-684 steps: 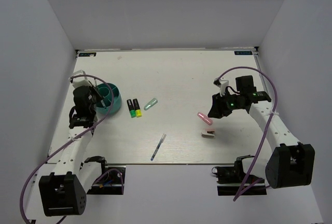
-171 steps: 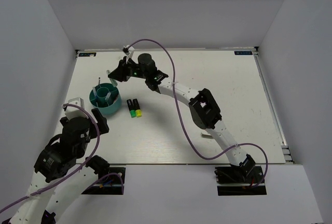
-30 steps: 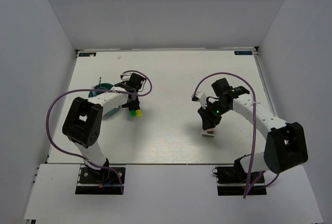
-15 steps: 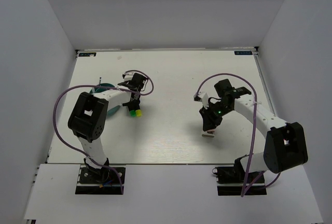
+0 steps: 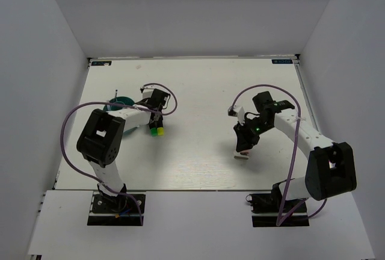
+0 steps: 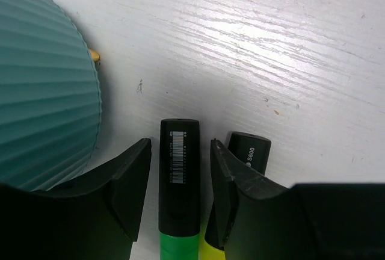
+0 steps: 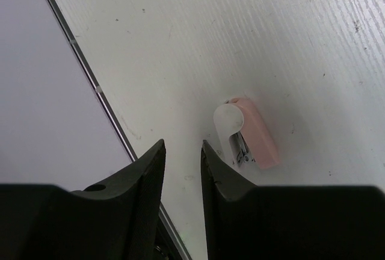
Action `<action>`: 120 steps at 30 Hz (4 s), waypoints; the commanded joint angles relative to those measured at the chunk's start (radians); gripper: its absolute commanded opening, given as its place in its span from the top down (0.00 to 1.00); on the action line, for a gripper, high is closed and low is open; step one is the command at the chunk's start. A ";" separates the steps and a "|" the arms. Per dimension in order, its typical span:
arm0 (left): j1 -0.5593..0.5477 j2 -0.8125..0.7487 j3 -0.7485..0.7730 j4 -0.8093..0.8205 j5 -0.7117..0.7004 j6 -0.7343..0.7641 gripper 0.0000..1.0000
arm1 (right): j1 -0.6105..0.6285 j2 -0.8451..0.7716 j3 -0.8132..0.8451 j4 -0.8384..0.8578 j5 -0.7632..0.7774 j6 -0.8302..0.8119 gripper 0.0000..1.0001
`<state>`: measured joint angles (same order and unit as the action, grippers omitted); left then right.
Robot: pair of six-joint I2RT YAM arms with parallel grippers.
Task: Sort the stationery into containers
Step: Pick up the pen from the center of the board, then place the pen in the storage box.
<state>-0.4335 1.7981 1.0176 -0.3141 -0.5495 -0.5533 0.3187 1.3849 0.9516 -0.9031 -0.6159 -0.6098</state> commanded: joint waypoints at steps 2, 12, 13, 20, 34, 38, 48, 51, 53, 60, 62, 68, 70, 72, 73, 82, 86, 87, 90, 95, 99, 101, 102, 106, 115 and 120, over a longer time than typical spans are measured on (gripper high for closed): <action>0.009 -0.003 -0.063 0.020 0.051 -0.023 0.45 | -0.020 0.002 0.013 -0.037 -0.051 -0.025 0.65; 0.007 -0.013 -0.152 0.102 0.131 -0.071 0.46 | -0.044 0.003 0.026 -0.057 -0.088 -0.036 0.65; 0.007 -0.009 -0.155 0.110 0.138 -0.074 0.46 | -0.044 0.006 0.027 -0.060 -0.091 -0.036 0.65; 0.004 0.003 -0.166 0.110 0.149 -0.082 0.52 | -0.064 0.008 0.033 -0.068 -0.104 -0.039 0.65; 0.001 -0.023 -0.024 -0.009 0.181 -0.005 0.97 | -0.087 0.009 0.039 -0.085 -0.133 -0.048 0.65; -0.013 -0.066 0.067 -0.052 0.166 0.052 1.00 | -0.093 0.009 0.036 -0.086 -0.142 -0.054 0.65; 0.006 -0.187 0.171 -0.103 0.148 0.142 1.00 | -0.105 0.014 0.036 -0.097 -0.160 -0.064 0.65; 0.022 -0.212 0.200 -0.111 0.141 0.182 1.00 | -0.109 0.014 0.035 -0.097 -0.165 -0.068 0.65; 0.029 -0.235 0.225 -0.105 0.134 0.214 1.00 | -0.109 0.019 0.033 -0.105 -0.169 -0.071 0.65; 0.110 -0.304 0.231 0.015 0.186 0.305 1.00 | -0.112 0.046 0.035 -0.109 -0.173 -0.080 0.65; 0.130 -0.318 0.227 0.061 0.206 0.335 1.00 | -0.112 0.058 0.035 -0.111 -0.171 -0.082 0.65; 0.171 -0.345 0.220 0.151 0.215 0.412 1.00 | -0.115 0.094 0.050 -0.122 -0.166 -0.077 0.65; 0.188 -0.355 0.226 0.173 0.211 0.421 1.00 | -0.113 0.098 0.050 -0.123 -0.166 -0.082 0.65; 0.214 -0.367 0.222 0.210 0.211 0.437 1.00 | -0.112 0.108 0.050 -0.123 -0.162 -0.084 0.65; 0.220 -0.374 0.213 0.220 0.212 0.438 1.00 | -0.112 0.109 0.049 -0.123 -0.159 -0.084 0.65; 0.249 -0.470 0.050 0.499 0.128 0.604 1.00 | -0.112 0.111 0.032 -0.088 -0.117 -0.058 0.67; 0.253 -0.512 -0.057 0.633 0.120 0.656 1.00 | -0.112 0.121 0.033 -0.082 -0.113 -0.045 0.67; 0.253 -0.517 -0.072 0.700 0.125 0.668 1.00 | -0.112 0.127 0.035 -0.079 -0.110 -0.041 0.67; 0.254 -0.526 -0.145 0.811 0.125 0.708 1.00 | -0.113 0.134 0.036 -0.072 -0.102 -0.027 0.67; 0.260 -0.511 -0.205 0.920 0.132 0.730 1.00 | -0.112 0.149 0.036 -0.065 -0.091 -0.019 0.67; 0.289 -0.503 -0.241 0.977 0.140 0.714 1.00 | -0.109 0.158 0.032 -0.057 -0.085 -0.018 0.68; 0.297 -0.493 -0.257 0.991 0.138 0.698 1.00 | -0.112 0.160 0.030 -0.057 -0.082 -0.018 0.68; 0.305 -0.490 -0.261 0.988 0.140 0.687 1.00 | -0.112 0.158 0.032 -0.054 -0.081 -0.018 0.68; 0.338 -0.491 -0.286 0.954 0.135 0.622 1.00 | -0.115 0.161 0.029 -0.057 -0.081 -0.022 0.68; 0.389 -0.484 -0.318 0.891 0.146 0.497 1.00 | -0.116 0.152 0.024 -0.057 -0.085 -0.027 0.68; 0.389 -0.462 -0.332 0.894 0.149 0.478 1.00 | -0.112 0.152 0.027 -0.059 -0.087 -0.028 0.68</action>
<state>-0.0494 1.3243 0.6964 0.5793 -0.4107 -0.0391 0.2089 1.5444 0.9688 -0.9649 -0.6945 -0.6319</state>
